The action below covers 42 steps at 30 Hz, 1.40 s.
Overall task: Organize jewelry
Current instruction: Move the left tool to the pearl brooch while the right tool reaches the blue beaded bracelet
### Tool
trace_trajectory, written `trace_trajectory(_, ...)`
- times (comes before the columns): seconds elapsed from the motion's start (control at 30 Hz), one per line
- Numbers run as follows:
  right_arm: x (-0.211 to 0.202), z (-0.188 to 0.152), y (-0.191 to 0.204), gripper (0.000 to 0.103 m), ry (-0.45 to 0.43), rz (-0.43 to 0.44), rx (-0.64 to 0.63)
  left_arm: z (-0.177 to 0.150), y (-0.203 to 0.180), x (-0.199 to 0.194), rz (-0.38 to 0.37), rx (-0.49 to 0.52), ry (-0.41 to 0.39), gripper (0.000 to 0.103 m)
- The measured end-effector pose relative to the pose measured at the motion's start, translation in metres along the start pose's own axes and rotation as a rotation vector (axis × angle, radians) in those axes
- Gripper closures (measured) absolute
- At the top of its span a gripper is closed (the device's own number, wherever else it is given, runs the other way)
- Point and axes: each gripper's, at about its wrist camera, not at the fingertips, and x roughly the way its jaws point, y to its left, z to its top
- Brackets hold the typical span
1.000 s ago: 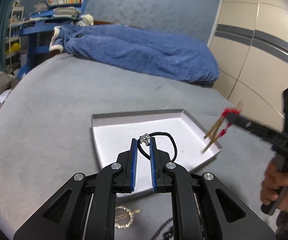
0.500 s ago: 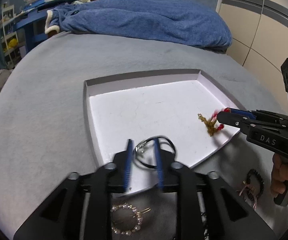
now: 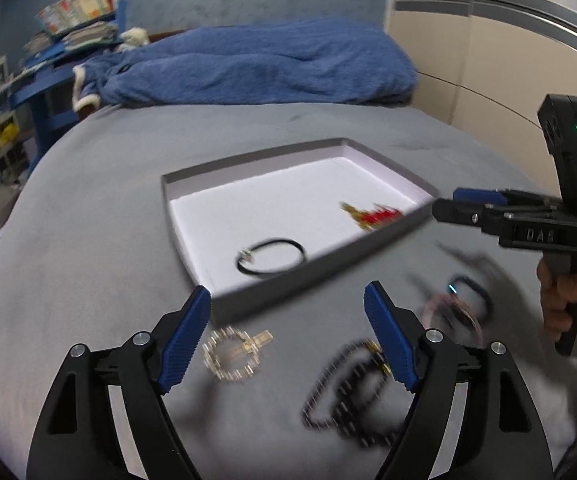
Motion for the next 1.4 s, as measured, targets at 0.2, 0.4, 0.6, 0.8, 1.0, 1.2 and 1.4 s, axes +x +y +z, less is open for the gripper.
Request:
trace_trajectory(0.2, -0.035, -0.044, -0.009, 0.030, 0.012, -0.031, 0.006, -0.030, -0.017, -0.016, -0.085, 0.049, 0.007, 0.020)
trace_trajectory(0.4, -0.059, -0.091, -0.029, 0.030, 0.038, -0.050, 0.077, -0.052, -0.014, -0.016, -0.102, 0.028, 0.037, 0.020)
trace_trajectory(0.6, -0.064, -0.109, -0.030, 0.030, 0.040, -0.056, 0.077, -0.061, -0.012, -0.018, -0.118, 0.005, 0.041, 0.020)
trace_trajectory(0.8, -0.050, -0.102, -0.018, 0.032, 0.072, -0.064, 0.026, -0.064, -0.015, -0.016, -0.126, 0.019, 0.047, 0.020)
trace_trajectory(1.0, -0.029, -0.089, -0.015, 0.052, 0.099, -0.074, 0.030, -0.059, -0.024, -0.016, -0.147, 0.059, 0.039, 0.020)
trace_trajectory(1.2, -0.011, -0.081, -0.017, 0.062, 0.127, -0.102, 0.032, -0.047, -0.033, -0.014, -0.120, 0.099, 0.023, 0.023)
trace_trajectory(1.4, -0.004, -0.081, -0.017, 0.071, 0.137, -0.115, 0.022, -0.039, 0.000, -0.006, -0.007, -0.006, 0.023, 0.029)
